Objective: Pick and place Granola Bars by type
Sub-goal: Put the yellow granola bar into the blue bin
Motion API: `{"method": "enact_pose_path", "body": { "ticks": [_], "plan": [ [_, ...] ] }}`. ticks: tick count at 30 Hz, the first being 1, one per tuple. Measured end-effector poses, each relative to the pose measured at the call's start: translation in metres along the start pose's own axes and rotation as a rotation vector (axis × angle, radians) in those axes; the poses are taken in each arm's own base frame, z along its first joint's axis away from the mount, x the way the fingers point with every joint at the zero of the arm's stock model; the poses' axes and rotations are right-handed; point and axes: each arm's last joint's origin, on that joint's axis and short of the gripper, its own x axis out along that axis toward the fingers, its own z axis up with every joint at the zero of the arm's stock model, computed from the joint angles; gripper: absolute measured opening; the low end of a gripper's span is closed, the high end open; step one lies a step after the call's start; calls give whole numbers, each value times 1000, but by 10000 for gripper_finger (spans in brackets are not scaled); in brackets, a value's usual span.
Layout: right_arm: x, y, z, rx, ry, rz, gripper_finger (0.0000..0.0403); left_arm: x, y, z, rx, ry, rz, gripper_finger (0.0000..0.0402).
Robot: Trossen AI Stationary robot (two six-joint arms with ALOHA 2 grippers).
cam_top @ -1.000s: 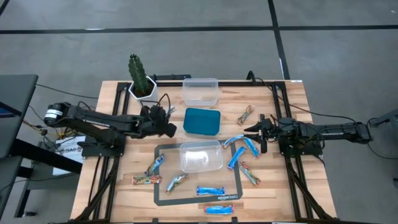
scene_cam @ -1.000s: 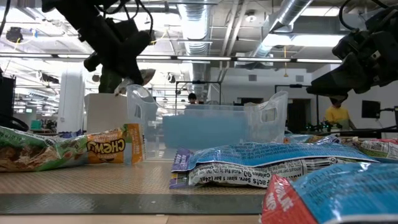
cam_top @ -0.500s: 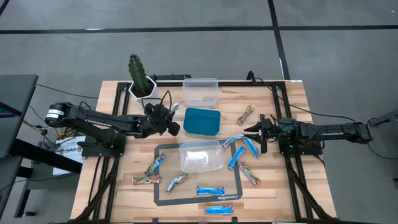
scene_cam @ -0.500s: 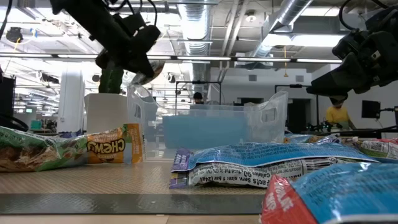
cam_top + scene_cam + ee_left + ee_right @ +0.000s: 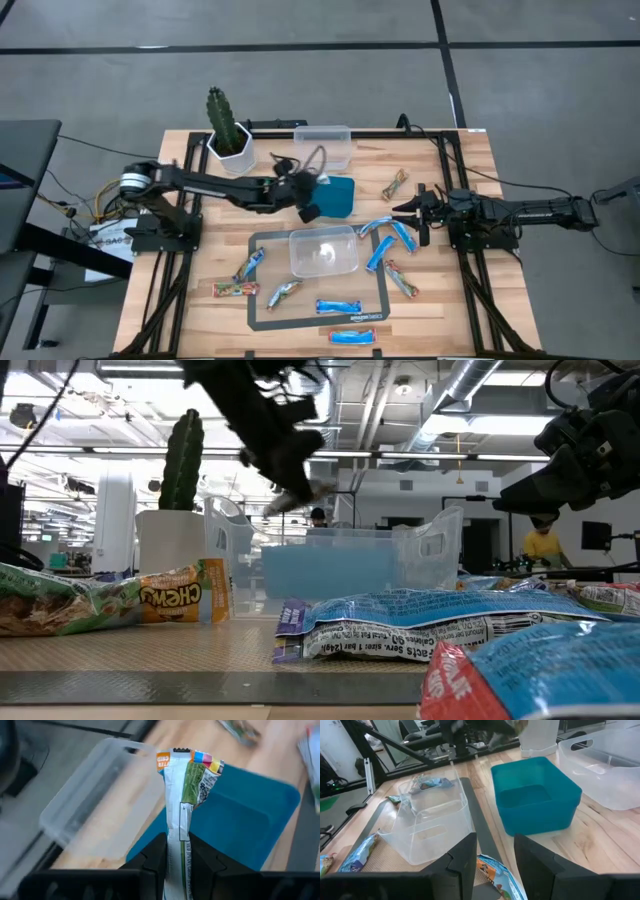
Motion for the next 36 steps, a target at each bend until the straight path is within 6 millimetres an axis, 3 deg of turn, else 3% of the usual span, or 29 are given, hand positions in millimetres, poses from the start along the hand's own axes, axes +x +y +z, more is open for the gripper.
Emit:
{"method": "enact_pose_path", "body": {
  "ticks": [6,14,24,36],
  "plan": [
    [0,0,0,0,0,0,124,36,-17,7,222,83,-32,55],
    [0,0,0,0,0,0,124,67,-25,-4,331,167,-30,55],
    [0,0,0,0,0,0,124,68,-26,-5,337,165,-31,60],
    [0,0,0,0,1,0,124,66,-26,-7,310,186,-47,130]
  ]
}}
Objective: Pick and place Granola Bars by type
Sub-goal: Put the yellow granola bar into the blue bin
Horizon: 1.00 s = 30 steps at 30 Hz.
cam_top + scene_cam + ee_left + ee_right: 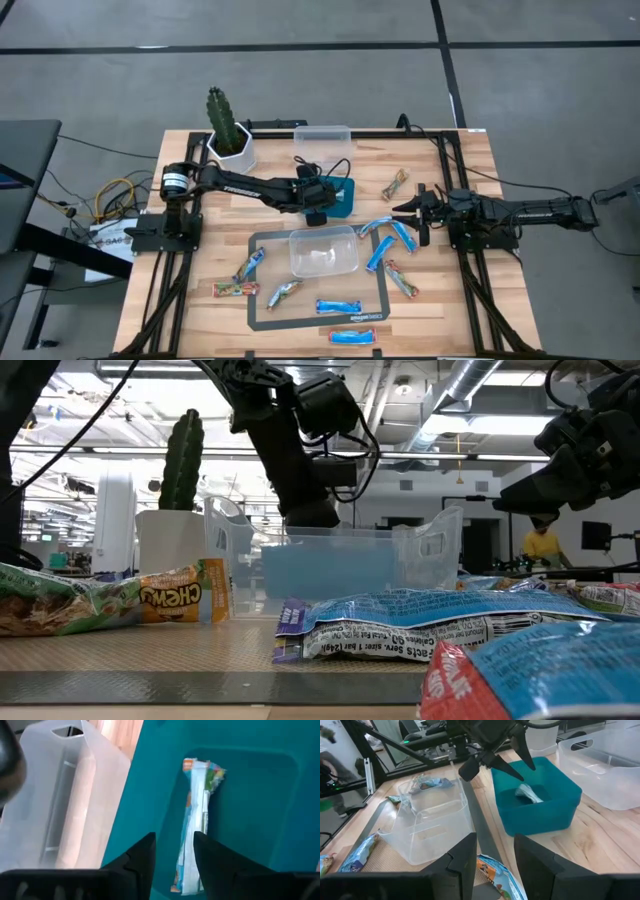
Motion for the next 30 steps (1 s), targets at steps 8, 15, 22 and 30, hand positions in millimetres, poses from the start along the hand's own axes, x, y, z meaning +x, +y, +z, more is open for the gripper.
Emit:
{"method": "enact_pose_path", "body": {
  "ticks": [8,15,22,30],
  "plan": [
    [0,0,0,0,-1,0,124,-34,1,-27,-75,-40,-16,132],
    [0,0,0,0,-1,0,124,-75,-2,-65,-152,-93,-53,132],
    [0,0,0,0,-1,0,124,-110,-10,-99,-187,-158,-165,132],
    [0,0,0,0,-1,0,124,-127,-31,-139,-202,-135,-405,132]
  ]
}}
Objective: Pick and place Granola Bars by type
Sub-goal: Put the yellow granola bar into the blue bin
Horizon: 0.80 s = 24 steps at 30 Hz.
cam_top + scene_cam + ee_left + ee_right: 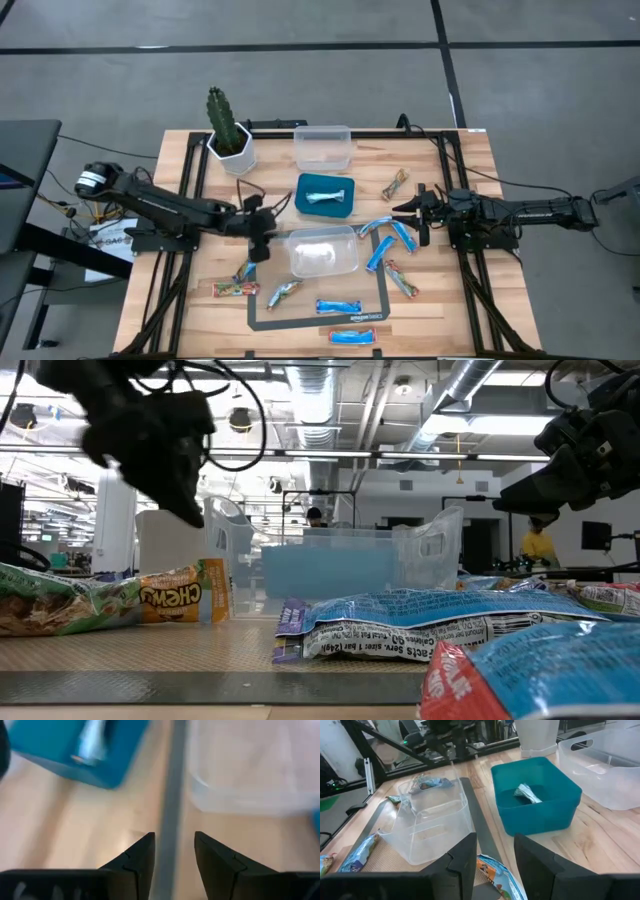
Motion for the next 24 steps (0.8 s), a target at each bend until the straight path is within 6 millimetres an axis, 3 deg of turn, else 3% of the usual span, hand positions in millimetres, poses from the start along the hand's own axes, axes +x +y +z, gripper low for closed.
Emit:
{"method": "enact_pose_path", "body": {
  "ticks": [7,24],
  "plan": [
    [0,0,0,0,0,0,124,-5,-24,-23,50,42,-120,132],
    [0,0,0,0,1,0,124,-14,-57,-31,-99,80,-194,132]
  ]
}}
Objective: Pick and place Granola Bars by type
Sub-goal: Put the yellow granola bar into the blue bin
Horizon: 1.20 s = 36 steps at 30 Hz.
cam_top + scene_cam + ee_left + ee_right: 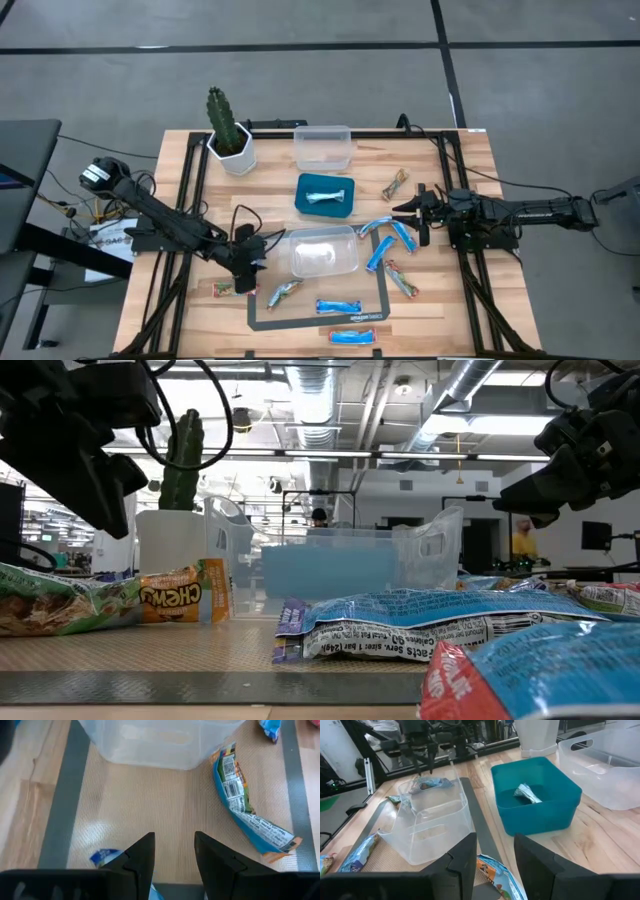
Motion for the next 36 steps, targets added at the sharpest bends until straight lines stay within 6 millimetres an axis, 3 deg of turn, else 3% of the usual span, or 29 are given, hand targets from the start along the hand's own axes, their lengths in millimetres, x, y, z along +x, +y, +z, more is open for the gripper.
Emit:
{"method": "enact_pose_path", "body": {
  "ticks": [9,16,21,29,36],
  "plan": [
    [0,0,0,0,0,0,124,14,-34,37,-45,118,67,132],
    [0,0,0,0,-1,0,124,42,-69,60,-43,261,50,132],
    [0,0,0,0,-1,0,124,55,-82,64,-52,344,94,132],
    [0,0,0,0,-1,0,124,74,-86,59,-98,413,116,132],
    [0,0,0,0,-1,0,124,77,-86,57,-113,434,102,132]
  ]
}}
